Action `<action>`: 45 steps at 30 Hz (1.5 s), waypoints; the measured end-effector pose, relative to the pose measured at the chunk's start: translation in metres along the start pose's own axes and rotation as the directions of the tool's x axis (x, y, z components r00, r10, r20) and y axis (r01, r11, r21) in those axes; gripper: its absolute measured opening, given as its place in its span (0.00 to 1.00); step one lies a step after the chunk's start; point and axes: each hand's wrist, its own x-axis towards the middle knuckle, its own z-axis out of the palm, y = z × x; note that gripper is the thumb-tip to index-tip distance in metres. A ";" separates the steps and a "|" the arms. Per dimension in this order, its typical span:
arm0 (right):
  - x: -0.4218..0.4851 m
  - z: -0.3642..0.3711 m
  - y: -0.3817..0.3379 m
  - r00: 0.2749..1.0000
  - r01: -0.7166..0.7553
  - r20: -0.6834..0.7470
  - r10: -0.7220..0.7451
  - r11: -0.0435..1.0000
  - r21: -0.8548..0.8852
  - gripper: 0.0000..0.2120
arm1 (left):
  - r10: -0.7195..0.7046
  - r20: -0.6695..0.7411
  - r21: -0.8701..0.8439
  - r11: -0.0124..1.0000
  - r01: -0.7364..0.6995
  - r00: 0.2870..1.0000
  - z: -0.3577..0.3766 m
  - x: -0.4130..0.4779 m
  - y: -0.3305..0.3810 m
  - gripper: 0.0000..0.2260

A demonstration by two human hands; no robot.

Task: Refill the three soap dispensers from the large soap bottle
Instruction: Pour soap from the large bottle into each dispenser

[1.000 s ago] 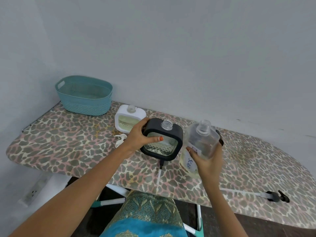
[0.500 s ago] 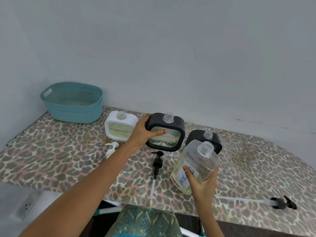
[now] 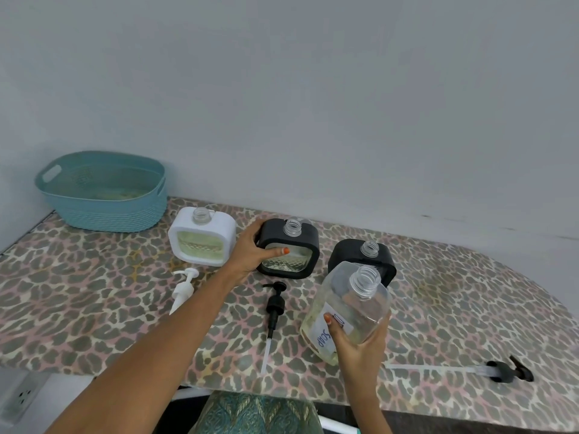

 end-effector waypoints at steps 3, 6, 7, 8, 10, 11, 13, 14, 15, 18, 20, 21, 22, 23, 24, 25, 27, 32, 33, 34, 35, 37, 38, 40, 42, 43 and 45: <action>0.000 0.000 0.000 1.000 -0.016 0.013 0.016 0.999 0.035 0.34 | -0.023 -0.002 -0.001 1.000 0.023 1.000 0.000 0.001 -0.004 0.26; 0.000 0.001 0.001 1.000 -0.028 -0.007 0.028 0.999 0.024 0.36 | -0.037 0.007 -0.019 0.999 0.037 0.999 -0.001 0.002 -0.009 0.28; 0.000 0.001 0.001 0.999 -0.029 -0.015 0.030 0.999 0.030 0.36 | -0.040 0.008 -0.030 0.999 0.040 0.999 -0.002 0.002 -0.010 0.29; 0.000 0.001 0.002 0.999 -0.029 -0.016 0.029 0.999 0.039 0.36 | -0.040 0.011 -0.042 0.998 0.040 0.999 -0.002 0.001 -0.011 0.29; 0.000 0.002 0.000 1.000 -0.025 -0.011 0.026 0.999 0.042 0.35 | -0.037 0.030 -0.056 0.998 0.039 0.999 -0.003 0.001 -0.012 0.28; 0.000 0.002 0.000 1.000 -0.024 -0.005 0.024 0.999 0.038 0.35 | -0.035 0.045 -0.058 0.998 0.038 0.998 -0.003 0.000 -0.012 0.28; 0.000 0.002 -0.001 0.999 -0.035 0.001 0.035 0.999 0.038 0.37 | -0.032 0.073 -0.062 0.997 0.036 0.997 -0.005 0.000 -0.013 0.28; -0.001 0.002 -0.002 0.999 -0.043 -0.002 0.043 0.998 0.041 0.36 | -0.029 0.079 -0.059 0.998 0.034 0.996 -0.005 -0.001 -0.014 0.29; -0.001 0.002 -0.003 0.999 -0.050 -0.008 0.050 0.998 0.046 0.36 | -0.024 0.080 -0.050 0.998 0.028 0.997 -0.005 -0.001 -0.014 0.30; -0.002 0.003 -0.003 0.999 -0.034 -0.022 0.035 0.999 0.038 0.35 | -0.035 0.050 0.008 0.999 0.034 0.998 -0.002 -0.005 -0.014 0.37; -0.002 0.003 -0.004 1.000 -0.020 -0.019 0.021 0.999 0.043 0.34 | -0.032 0.016 0.061 0.998 0.031 0.999 0.001 -0.009 -0.011 0.40; -0.001 0.003 -0.004 1.000 -0.017 -0.013 0.018 0.999 0.050 0.33 | -0.021 0.000 0.089 0.996 0.021 1.000 0.002 -0.011 -0.009 0.41; -0.001 0.002 -0.004 1.000 -0.011 -0.008 0.011 0.999 0.048 0.33 | -0.003 -0.012 0.114 0.993 0.004 1.000 0.004 -0.013 -0.007 0.41; -0.001 0.001 -0.003 1.000 0.000 -0.002 0.000 0.999 0.038 0.33 | 0.018 -0.018 0.139 0.990 -0.015 1.000 0.004 -0.016 -0.004 0.41; -0.001 0.001 -0.003 1.000 0.011 0.003 -0.012 0.999 0.032 0.32 | 0.041 -0.017 0.159 0.987 -0.038 0.999 0.006 -0.018 -0.001 0.41; -0.001 0.000 -0.003 1.000 0.023 0.007 -0.023 0.999 0.031 0.31 | 0.065 -0.016 0.176 0.982 -0.061 0.998 0.007 -0.020 0.003 0.41; -0.001 0.000 -0.002 0.999 0.036 0.014 -0.037 0.999 0.023 0.30 | 0.130 -0.016 0.199 0.972 -0.124 0.991 0.010 -0.022 0.013 0.41; 0.000 0.001 -0.003 0.999 0.021 0.023 -0.023 0.998 0.057 0.31 | 0.319 0.073 0.164 0.931 -0.327 0.945 0.029 -0.024 0.040 0.22; -0.001 0.001 -0.003 1.000 0.018 0.023 -0.019 0.998 0.058 0.32 | 0.316 0.102 0.121 0.937 -0.327 0.943 0.037 -0.025 0.044 0.19; 0.000 0.001 -0.003 1.000 0.014 0.019 -0.016 0.998 0.056 0.33 | 0.294 0.137 0.074 0.949 -0.306 0.946 0.046 -0.025 0.049 0.17; 0.000 0.001 -0.003 1.000 0.014 0.016 -0.015 0.998 0.054 0.33 | 0.258 0.173 0.037 0.963 -0.268 0.951 0.055 -0.024 0.052 0.16; 0.000 0.002 -0.002 1.000 0.016 0.016 -0.016 0.999 0.044 0.34 | 0.180 0.244 -0.015 0.983 -0.182 0.953 0.072 -0.022 0.054 0.16; 0.001 0.002 0.000 1.000 0.012 0.016 -0.013 0.999 0.042 0.35 | 0.149 0.266 -0.022 0.989 -0.148 0.953 0.081 -0.019 0.052 0.18; 0.000 0.002 0.002 1.000 0.007 0.018 -0.008 0.999 0.039 0.36 | 0.094 0.273 0.003 0.995 -0.099 0.957 0.096 -0.013 0.046 0.23; 0.000 0.002 0.002 1.000 0.001 0.014 -0.001 0.999 0.038 0.35 | 0.049 0.266 0.090 0.993 -0.075 0.963 0.108 -0.005 0.039 0.30; 0.001 0.002 0.002 1.000 -0.008 0.009 0.008 0.999 0.037 0.34 | 0.028 0.264 0.139 0.988 -0.067 0.964 0.113 -0.002 0.036 0.33; 0.001 0.001 0.003 1.000 -0.027 0.006 0.026 0.999 0.032 0.33 | -0.033 0.274 0.231 0.972 -0.032 0.961 0.121 0.006 0.031 0.37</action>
